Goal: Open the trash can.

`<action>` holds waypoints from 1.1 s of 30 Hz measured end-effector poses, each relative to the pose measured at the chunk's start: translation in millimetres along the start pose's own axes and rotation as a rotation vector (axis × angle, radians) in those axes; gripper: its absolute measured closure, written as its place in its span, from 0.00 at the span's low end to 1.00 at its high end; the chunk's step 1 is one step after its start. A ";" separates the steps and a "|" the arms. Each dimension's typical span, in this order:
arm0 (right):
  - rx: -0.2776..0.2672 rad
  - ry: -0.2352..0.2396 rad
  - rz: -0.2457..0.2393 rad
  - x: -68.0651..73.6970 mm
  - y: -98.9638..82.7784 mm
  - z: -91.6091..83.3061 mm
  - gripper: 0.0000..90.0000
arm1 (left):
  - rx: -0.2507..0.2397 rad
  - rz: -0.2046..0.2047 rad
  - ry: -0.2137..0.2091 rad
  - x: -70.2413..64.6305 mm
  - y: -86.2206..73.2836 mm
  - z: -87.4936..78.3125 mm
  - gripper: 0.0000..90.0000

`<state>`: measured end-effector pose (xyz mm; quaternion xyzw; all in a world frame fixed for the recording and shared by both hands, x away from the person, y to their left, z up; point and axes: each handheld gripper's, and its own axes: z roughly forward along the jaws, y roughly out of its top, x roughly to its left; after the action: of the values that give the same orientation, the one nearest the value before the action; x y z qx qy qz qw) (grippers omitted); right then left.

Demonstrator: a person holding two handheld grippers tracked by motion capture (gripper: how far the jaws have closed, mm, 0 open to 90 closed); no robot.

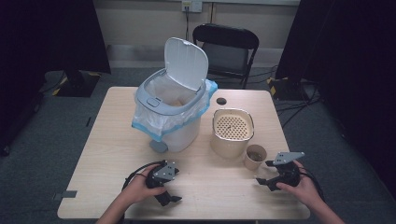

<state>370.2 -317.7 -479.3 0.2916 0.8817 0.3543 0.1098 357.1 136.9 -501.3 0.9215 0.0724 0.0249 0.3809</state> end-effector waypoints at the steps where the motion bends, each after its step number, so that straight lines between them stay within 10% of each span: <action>1: -0.005 -0.003 0.008 -0.7 0.6 0.9 0.16 | -0.006 -0.002 -0.001 -0.1 -0.2 0.4 0.00; 33: -0.122 -0.010 0.060 -11.1 24.7 27.0 0.23 | -0.031 -0.012 -0.009 -0.8 -0.4 2.1 0.00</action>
<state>400.8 -294.8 -482.0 0.3126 0.8487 0.4090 0.1212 356.5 135.6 -503.1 0.9150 0.0758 0.0194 0.3957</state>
